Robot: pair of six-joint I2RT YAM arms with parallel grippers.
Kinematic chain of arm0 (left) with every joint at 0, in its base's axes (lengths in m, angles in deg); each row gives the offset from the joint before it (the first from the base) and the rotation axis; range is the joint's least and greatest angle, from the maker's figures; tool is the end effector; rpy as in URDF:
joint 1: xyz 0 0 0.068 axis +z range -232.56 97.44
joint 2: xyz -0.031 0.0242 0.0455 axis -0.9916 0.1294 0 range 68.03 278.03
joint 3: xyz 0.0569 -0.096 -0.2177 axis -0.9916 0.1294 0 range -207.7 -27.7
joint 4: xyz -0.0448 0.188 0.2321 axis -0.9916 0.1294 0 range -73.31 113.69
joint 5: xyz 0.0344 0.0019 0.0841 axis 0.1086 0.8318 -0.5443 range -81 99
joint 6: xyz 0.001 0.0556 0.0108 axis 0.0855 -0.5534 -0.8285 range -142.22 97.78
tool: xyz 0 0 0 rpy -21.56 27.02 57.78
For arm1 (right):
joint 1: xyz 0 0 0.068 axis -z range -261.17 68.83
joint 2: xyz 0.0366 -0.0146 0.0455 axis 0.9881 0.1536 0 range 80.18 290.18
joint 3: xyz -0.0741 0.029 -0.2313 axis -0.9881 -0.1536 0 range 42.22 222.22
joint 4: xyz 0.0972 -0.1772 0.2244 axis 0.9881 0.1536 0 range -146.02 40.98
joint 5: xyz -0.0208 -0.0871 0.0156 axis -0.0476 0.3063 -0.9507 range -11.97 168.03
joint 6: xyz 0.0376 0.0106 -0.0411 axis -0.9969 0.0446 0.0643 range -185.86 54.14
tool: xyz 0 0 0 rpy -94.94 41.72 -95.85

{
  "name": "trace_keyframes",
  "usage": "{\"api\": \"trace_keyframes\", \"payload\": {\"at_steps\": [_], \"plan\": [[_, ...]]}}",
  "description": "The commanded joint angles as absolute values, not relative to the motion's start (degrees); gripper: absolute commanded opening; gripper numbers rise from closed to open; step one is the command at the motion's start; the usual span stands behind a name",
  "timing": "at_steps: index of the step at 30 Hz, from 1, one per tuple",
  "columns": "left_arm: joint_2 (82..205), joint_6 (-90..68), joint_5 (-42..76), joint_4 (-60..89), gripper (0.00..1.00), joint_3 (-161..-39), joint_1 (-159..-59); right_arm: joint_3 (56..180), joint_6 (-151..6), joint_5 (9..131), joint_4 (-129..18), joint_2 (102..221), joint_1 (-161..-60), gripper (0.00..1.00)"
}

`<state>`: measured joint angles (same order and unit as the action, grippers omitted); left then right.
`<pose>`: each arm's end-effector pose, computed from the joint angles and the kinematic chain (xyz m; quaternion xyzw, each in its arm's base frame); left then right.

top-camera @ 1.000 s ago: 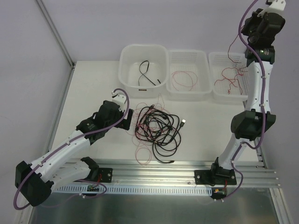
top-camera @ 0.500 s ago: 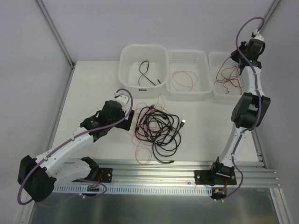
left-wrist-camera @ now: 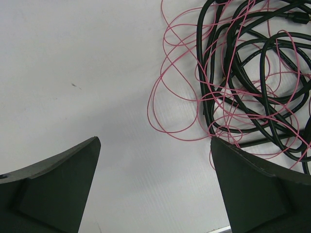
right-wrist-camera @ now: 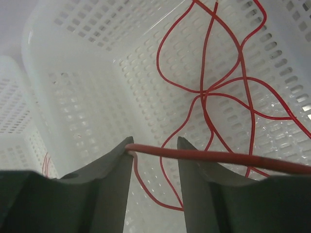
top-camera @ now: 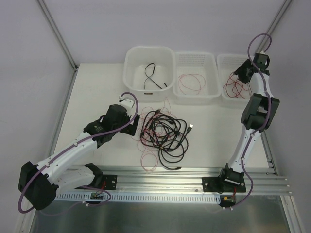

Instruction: Untangle the cables

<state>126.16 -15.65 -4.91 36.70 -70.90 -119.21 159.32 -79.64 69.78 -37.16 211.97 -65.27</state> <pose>0.2318 -0.1607 0.2323 0.1743 0.8646 -0.0691 0.4661 0.5445 -0.1491 0.2110 0.1921 0.8582 0.0546 0.4728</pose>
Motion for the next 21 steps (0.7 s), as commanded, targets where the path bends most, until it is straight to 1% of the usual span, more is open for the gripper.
{"api": "trace_keyframes", "payload": {"at_steps": [1, 3, 4, 5, 6, 10, 12, 16, 18, 20, 21], "plan": [[125.34, -16.33, -4.01, 37.08, 0.99, -71.56, -118.69, 160.53, -80.45, 67.76, -35.71, 208.43, -64.56, 0.52], [125.16, -16.15, -3.92, 37.08, 0.99, -71.47, -118.69, 160.00, -80.36, 66.53, -36.15, 206.66, -64.64, 0.67], [125.08, -16.07, -3.83, 37.08, 0.99, -71.56, -118.60, 159.82, -80.45, 66.00, -36.59, 205.79, -64.64, 0.72], [124.90, -16.07, -3.66, 37.08, 0.99, -71.47, -118.60, 159.82, -80.36, 65.21, -36.51, 203.86, -64.64, 0.78], [124.81, -15.98, -3.66, 37.08, 0.99, -71.56, -118.60, 159.82, -80.27, 64.94, -36.50, 202.89, -64.64, 0.81], [124.11, -15.89, -3.57, 37.16, 0.99, -71.64, -118.60, 158.77, -79.57, 63.89, -36.07, 197.35, -64.73, 0.88], [123.58, -15.80, -3.57, 37.17, 0.99, -71.56, -118.60, 158.15, -78.87, 62.83, -35.72, 194.11, -64.73, 0.93], [122.61, -15.63, -3.05, 37.17, 0.99, -71.56, -118.60, 155.70, -75.98, 61.16, -33.35, 187.95, -65.34, 0.96], [122.09, -15.54, -2.78, 37.08, 0.99, -71.65, -118.60, 152.71, -74.57, 61.59, -31.59, 184.87, -66.39, 0.96], [121.39, -15.28, -1.90, 37.17, 0.99, -71.73, -118.60, 149.38, -72.55, 62.12, -31.14, 179.25, -67.36, 0.97], [121.12, -15.19, -1.64, 37.17, 0.99, -71.73, -118.60, 145.62, -72.02, 62.39, -30.71, 176.88, -68.59, 0.98]]}}
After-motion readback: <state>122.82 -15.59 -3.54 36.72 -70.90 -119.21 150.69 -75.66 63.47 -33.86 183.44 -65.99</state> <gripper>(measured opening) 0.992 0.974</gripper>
